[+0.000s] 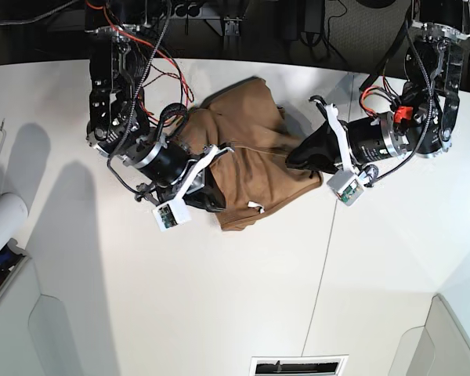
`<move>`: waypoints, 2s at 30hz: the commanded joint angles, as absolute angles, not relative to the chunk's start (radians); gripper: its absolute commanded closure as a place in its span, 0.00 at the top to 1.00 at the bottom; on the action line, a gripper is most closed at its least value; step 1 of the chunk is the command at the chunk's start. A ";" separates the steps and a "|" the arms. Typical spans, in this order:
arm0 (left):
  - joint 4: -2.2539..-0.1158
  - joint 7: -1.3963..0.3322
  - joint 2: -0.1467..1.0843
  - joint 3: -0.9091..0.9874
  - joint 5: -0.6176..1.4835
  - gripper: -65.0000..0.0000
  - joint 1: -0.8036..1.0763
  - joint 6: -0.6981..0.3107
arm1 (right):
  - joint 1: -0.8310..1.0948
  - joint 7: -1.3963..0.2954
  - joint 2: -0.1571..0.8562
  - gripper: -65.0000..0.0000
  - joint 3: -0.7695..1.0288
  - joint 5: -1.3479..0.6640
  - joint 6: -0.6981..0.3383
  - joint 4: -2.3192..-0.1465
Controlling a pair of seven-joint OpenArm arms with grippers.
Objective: Layout the t-shirt on the table in an organized manner, then fold the t-shirt properly
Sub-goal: 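Release the shirt and pull both grippers away from the bundle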
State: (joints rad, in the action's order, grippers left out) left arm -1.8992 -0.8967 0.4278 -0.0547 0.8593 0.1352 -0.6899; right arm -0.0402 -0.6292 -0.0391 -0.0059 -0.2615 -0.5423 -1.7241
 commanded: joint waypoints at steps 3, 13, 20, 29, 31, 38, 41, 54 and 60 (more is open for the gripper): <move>-1.953 -0.880 0.431 -0.050 0.883 0.01 0.212 -0.698 | 0.036 -0.630 -0.015 0.00 0.015 -0.325 -0.547 -1.799; -1.888 -0.781 0.364 -0.051 0.789 0.01 0.310 -0.698 | 0.159 -0.629 -0.014 0.00 0.022 -0.315 -0.551 -1.759; -1.740 -0.774 0.308 -0.051 0.780 0.01 0.276 -0.698 | 0.159 -0.618 -0.014 0.00 0.023 -0.304 -0.549 -1.734; -1.734 -0.786 0.328 -0.051 0.780 0.01 0.252 -0.698 | 0.159 -0.630 -0.014 0.00 0.126 -0.386 -0.550 -1.811; -1.734 -0.786 0.338 -0.051 0.778 0.01 0.252 -0.698 | 0.158 -0.630 -0.014 0.00 0.178 -0.406 -0.550 -1.847; -1.732 -0.770 0.341 -0.050 0.727 0.01 0.246 -0.698 | 0.155 -0.628 -0.014 0.00 0.278 -0.404 -0.551 -1.805; -1.720 -0.766 0.341 -0.050 0.728 0.01 0.233 -0.698 | 0.155 -0.616 -0.014 0.00 0.266 -0.412 -0.556 -1.745; -1.488 -0.766 0.358 -0.049 0.733 0.01 0.099 -0.698 | 0.156 -0.584 -0.024 0.00 0.076 -0.445 -0.558 -1.648; -1.489 -0.790 0.416 0.032 0.802 0.01 0.084 -0.698 | 0.158 -0.591 -0.071 0.00 0.010 -0.441 -0.558 -1.648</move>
